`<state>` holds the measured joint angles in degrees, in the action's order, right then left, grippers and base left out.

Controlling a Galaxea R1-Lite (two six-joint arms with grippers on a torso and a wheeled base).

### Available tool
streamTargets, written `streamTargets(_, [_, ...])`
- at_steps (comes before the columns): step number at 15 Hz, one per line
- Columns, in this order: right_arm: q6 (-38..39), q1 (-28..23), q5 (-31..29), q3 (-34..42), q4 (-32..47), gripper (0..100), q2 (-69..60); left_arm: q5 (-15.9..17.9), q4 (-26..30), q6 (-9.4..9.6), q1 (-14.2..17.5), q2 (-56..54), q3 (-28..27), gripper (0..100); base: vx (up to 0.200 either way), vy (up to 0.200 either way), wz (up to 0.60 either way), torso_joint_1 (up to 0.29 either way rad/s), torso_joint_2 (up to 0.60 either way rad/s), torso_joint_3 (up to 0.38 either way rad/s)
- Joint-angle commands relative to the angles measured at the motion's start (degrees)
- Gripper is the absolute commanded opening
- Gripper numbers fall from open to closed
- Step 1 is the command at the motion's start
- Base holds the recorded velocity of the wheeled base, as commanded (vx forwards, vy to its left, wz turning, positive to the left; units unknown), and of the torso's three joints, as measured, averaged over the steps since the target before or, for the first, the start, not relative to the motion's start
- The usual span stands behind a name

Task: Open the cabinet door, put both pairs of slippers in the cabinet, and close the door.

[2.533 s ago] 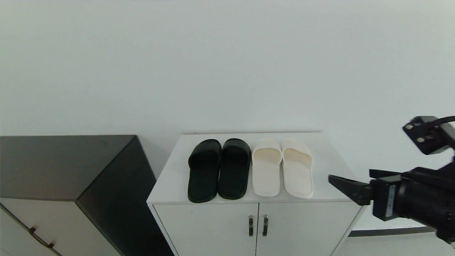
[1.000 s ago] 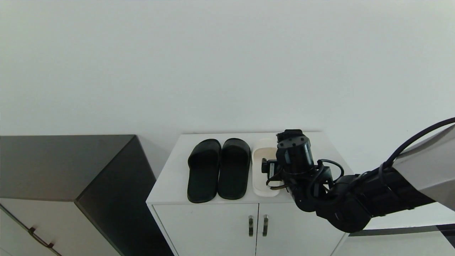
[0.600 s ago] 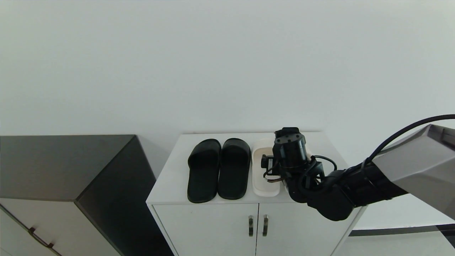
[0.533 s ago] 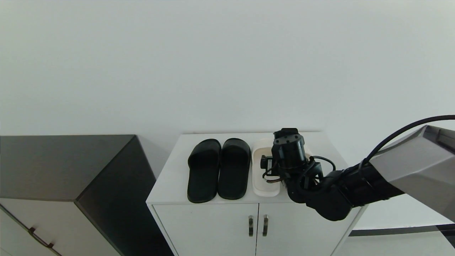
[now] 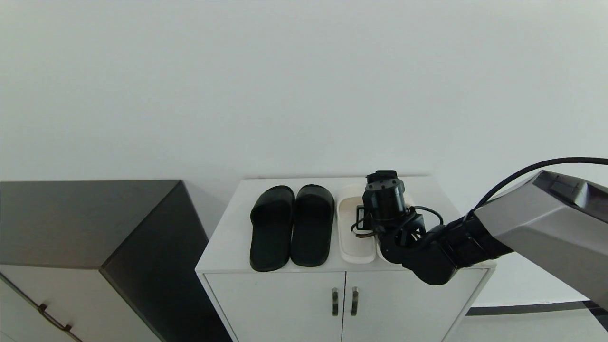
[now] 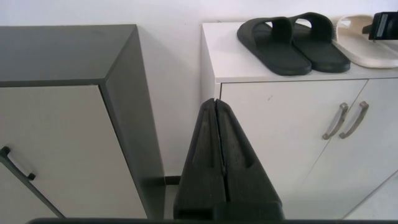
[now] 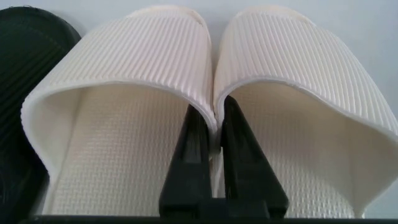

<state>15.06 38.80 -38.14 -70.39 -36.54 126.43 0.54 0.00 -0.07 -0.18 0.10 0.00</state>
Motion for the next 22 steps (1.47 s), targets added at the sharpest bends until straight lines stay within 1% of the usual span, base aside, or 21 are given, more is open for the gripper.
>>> streamTargets(1, [0.06, -0.04, 0.18, 1.57, -0.2, 0, -2.85, -0.01, 0.0, -0.01, 0.01, 0.08, 0.0, 0, 0.0, 0.0, 0.0, 0.0, 0.0, 0.0])
streamTargets(3, [-0.64, 1.1, 2.28, 7.28, -0.12, 0, -9.89, -0.01, 0.0, -0.01, 0.01, 0.08, 0.0, 0, 0.0, 0.0, 0.0, 0.0, 0.0, 0.0])
streamTargets(6, [-2.66, 5.93, 7.21, 18.53, -0.03, 0, -22.81, -0.01, 0.0, -0.01, 0.01, 0.08, 0.0, 0, 0.0, 0.0, 0.0, 0.0, 0.0, 0.0])
streamTargets(7, [-2.66, 6.99, 7.91, 20.38, 0.06, 0, -25.0, -0.01, 0.0, -0.01, 0.01, 0.08, 0.0, 0, 0.0, 0.0, 0.0, 0.0, 0.0, 0.0])
streamTargets(8, [-2.84, 9.89, 8.79, 24.51, 0.24, 0, -30.01, -0.01, 0.0, -0.01, 0.01, 0.08, 0.0, 0, 0.0, 0.0, 0.0, 0.0, 0.0, 0.0])
streamTargets(9, [-3.45, 11.65, 8.7, 27.23, 0.32, 0, -33.0, -0.01, 0.0, -0.01, 0.01, 0.08, 0.0, 0, 0.0, 0.0, 0.0, 0.0, 0.0, 0.0])
streamTargets(11, [-3.89, 13.84, 8.79, 30.93, 0.5, 0, -36.78, -0.01, 0.0, -0.01, 0.01, 0.08, 0.0, 0, 0.0, 0.0, 0.0, 0.0, 0.0, 0.0])
streamTargets(12, [-3.89, 14.99, 10.63, 33.65, 0.5, 0, -39.42, -0.1, 0.0, -0.01, 0.01, 0.08, 0.0, 0, 0.0, 0.0, 0.0, 0.0, 0.0, 0.0])
streamTargets(14, [-4.16, 16.48, 18.46, 39.71, 0.59, 0, -44.69, -0.01, 0.0, -0.01, 0.01, 0.08, 0.0, 0, 0.0, 0.0, 0.0, 0.0, 0.0, 0.0])
streamTargets(15, [-5.83, 16.74, 21.09, 41.47, 1.12, 0, -45.83, -0.01, 0.0, -0.01, 0.01, 0.08, 0.0, 0, 0.0, 0.0, 0.0, 0.0, 0.0, 0.0])
streamTargets(17, [-7.5, 16.92, 21.27, 42.79, 1.2, 0, -46.36, -0.01, 0.0, -0.01, 0.01, 0.08, 0.0, 0, 0.0, 0.0, 0.0, 0.0, 0.0, 0.0])
streamTargets(22, [-7.58, 17.01, 21.45, 44.02, 1.2, 0, -46.89, -0.01, 0.0, -0.01, 0.01, 0.08, 0.0, 0, 0.0, 0.0, 0.0, 0.0, 0.0, 0.0])
